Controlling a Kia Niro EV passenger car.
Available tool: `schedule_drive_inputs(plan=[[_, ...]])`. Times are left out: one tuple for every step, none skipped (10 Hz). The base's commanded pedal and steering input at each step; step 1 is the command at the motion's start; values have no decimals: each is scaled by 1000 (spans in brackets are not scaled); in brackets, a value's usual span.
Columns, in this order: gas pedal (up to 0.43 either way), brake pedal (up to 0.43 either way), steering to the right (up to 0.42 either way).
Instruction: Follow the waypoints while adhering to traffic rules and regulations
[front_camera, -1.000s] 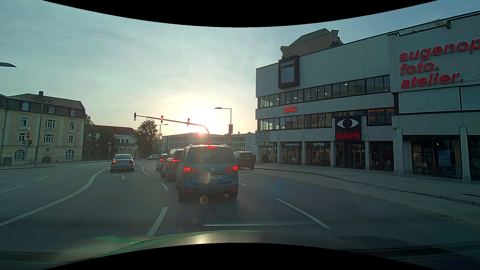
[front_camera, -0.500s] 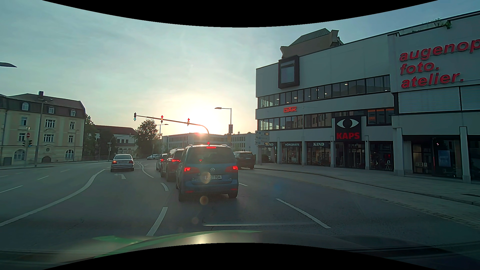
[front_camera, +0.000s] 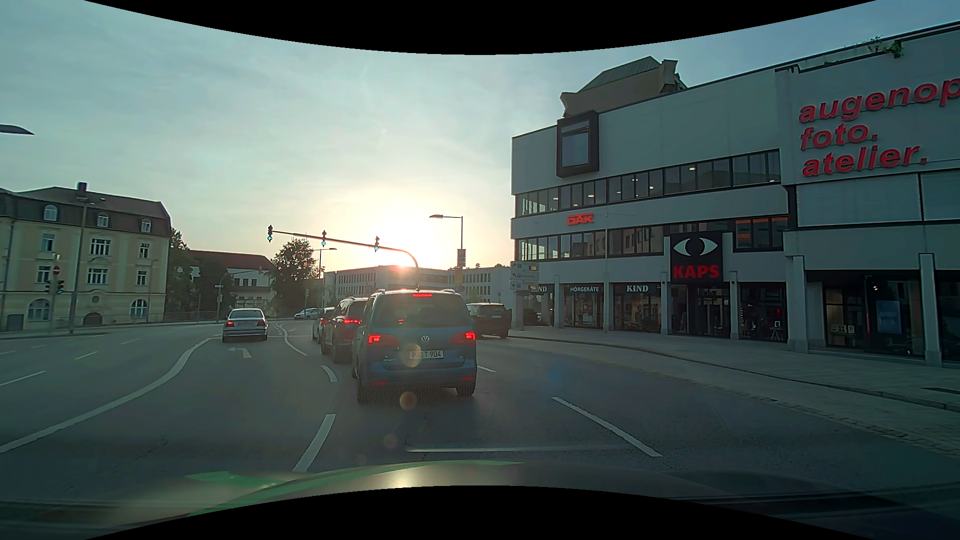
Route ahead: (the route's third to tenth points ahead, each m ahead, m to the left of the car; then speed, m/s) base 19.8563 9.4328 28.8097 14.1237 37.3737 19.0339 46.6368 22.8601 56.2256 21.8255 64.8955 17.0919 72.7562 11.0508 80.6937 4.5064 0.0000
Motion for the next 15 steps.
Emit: schedule_drive_inputs(plan=[[0,280,-113],[0,280,-113],[0,280,-113],[0,280,-113],[0,280,-113],[0,280,-113],[0,280,-113],[0,280,-113],[0,280,-113],[0,280,-113],[0,280,-113],[0,280,-113],[0,280,-113],[0,280,-113],[0,280,-113]])
